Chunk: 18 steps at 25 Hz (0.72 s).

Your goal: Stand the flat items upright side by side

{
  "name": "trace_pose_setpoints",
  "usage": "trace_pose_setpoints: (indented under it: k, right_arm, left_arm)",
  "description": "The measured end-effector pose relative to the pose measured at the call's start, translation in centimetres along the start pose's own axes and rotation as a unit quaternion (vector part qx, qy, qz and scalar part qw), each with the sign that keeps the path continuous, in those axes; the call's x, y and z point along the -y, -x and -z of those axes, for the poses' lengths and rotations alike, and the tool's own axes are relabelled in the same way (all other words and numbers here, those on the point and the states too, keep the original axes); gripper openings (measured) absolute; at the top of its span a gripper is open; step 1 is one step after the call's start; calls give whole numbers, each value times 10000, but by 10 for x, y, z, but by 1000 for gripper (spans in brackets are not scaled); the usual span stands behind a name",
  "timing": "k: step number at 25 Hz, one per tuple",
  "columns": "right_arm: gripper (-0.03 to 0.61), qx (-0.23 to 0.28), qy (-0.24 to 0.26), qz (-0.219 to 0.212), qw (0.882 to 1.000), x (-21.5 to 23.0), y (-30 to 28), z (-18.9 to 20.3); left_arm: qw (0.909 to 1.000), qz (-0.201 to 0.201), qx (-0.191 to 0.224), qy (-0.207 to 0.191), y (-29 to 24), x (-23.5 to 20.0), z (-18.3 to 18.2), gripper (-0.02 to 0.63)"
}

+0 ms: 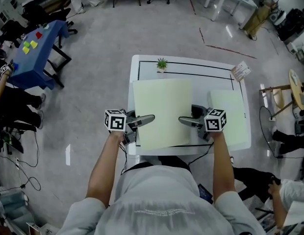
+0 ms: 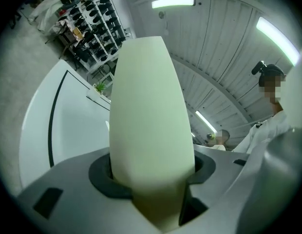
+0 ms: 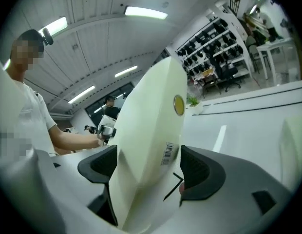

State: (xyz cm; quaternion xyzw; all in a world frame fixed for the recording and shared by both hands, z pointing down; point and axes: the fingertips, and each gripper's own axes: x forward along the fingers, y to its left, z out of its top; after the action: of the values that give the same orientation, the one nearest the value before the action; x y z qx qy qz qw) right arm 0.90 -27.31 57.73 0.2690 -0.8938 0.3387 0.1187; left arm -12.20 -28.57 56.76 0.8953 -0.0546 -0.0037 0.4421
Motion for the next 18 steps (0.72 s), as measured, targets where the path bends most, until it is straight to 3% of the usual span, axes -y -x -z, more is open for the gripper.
trace_pose_setpoints:
  k: [4,7,8,12,18]
  right_arm:
    - [416,557,-69,722,9958,-2,24,-20]
    - [325,912,76,1193,9886,-16,42,-31]
    - [324,993,220,1373,9853,-23,47,-34]
    - [280,1246,801,2074,9670,-51,70,-40]
    - [258,1481,1325,2585,9454,-88,95,-51]
  left_arm:
    - [9986,-371,358,-82,24,4,-13,272]
    - [9958,-648,615,-218,40,9,-19,268]
    - [9944,-759,676,-302,44,12,-22,267]
    - [9856,-1223,859,-792,55,27,-36,265]
    - [9647,-1743,978,-1715,57,64,-60,265]
